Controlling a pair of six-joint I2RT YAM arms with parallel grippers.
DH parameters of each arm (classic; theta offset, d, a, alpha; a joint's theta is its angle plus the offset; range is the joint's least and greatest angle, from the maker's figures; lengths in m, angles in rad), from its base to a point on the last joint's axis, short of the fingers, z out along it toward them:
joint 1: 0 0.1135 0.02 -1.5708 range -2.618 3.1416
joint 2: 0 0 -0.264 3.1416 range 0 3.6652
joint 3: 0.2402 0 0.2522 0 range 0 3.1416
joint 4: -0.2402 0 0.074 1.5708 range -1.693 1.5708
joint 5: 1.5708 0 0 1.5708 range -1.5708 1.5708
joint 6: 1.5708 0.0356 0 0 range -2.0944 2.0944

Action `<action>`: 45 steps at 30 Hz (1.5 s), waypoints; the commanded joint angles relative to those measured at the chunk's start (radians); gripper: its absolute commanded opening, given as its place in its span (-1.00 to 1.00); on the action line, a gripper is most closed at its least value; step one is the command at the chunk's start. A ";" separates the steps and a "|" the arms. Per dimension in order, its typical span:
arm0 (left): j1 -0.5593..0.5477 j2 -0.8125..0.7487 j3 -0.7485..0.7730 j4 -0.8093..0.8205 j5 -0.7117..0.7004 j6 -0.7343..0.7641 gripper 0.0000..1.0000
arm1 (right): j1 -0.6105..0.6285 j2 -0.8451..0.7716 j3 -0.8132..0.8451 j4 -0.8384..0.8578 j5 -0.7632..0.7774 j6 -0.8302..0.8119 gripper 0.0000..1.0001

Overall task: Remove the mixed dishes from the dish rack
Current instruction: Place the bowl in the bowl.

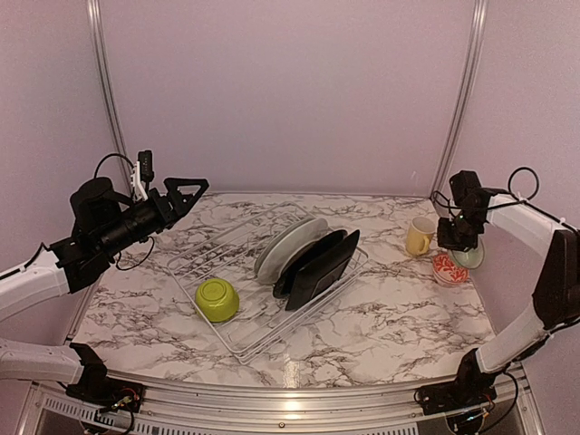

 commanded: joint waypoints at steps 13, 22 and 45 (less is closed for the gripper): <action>0.000 -0.015 -0.011 -0.013 0.000 0.003 0.98 | -0.002 0.068 -0.026 0.109 -0.025 -0.007 -1.00; 0.000 -0.011 -0.010 -0.014 0.000 0.003 0.98 | -0.002 0.067 -0.062 0.115 -0.034 -0.006 -1.00; 0.000 0.032 0.019 -0.062 0.001 -0.003 0.98 | -0.002 0.026 -0.055 0.113 -0.078 -0.032 -0.31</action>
